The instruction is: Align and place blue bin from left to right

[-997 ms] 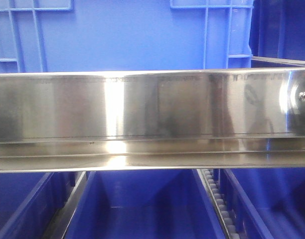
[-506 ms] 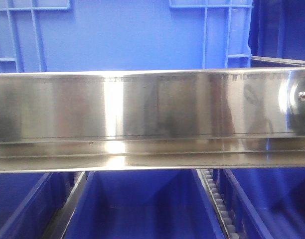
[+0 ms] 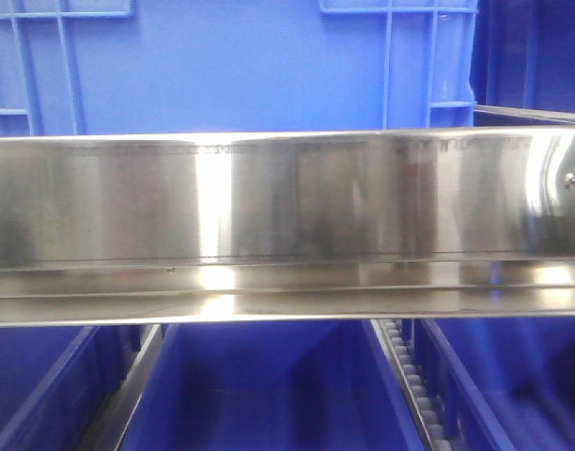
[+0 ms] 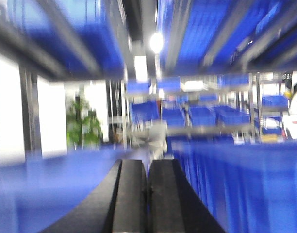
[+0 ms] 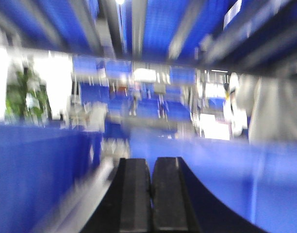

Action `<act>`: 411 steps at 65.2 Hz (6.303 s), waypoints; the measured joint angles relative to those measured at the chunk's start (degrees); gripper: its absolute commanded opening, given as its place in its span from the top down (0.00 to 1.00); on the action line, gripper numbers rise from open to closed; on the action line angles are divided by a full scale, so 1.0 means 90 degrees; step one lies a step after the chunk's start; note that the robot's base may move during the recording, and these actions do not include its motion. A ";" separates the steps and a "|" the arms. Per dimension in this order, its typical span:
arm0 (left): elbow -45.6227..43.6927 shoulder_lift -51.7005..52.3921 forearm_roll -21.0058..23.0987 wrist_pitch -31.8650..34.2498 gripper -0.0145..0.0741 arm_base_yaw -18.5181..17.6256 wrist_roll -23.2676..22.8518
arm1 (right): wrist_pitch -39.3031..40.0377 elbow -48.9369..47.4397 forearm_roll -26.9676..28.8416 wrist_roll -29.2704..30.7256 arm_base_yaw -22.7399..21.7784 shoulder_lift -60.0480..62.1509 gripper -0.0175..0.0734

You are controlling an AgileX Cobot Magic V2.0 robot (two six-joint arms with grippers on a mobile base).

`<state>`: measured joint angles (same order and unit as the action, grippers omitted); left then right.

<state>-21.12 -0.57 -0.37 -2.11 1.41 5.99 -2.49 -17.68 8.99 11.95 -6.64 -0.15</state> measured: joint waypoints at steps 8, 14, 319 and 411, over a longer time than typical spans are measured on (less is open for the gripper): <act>-0.1353 -0.0516 -0.0199 -0.1033 0.56 -0.0180 0.0000 | -0.1176 -0.1631 0.0038 -0.0047 0.0000 -0.0484 0.48; -0.2029 -0.1051 -0.0269 -0.1484 0.43 -0.0234 0.0000 | -0.1696 -0.2507 0.0054 -0.0062 0.0000 -0.1000 0.31; -1.0376 -1.1615 -0.1731 -0.7286 0.84 -0.2015 -0.2824 | -0.7659 -1.2098 -0.1082 -0.2323 0.2443 -1.2688 0.90; -1.1392 -1.0670 -0.1586 -0.7914 0.85 -0.2402 -0.2836 | -0.7946 -1.2047 -0.1205 -0.2622 0.2479 -1.1158 0.90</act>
<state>-123.65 -96.60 -14.64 -73.33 -20.21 -19.53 -74.00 -126.11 -1.85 -11.64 15.67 -100.57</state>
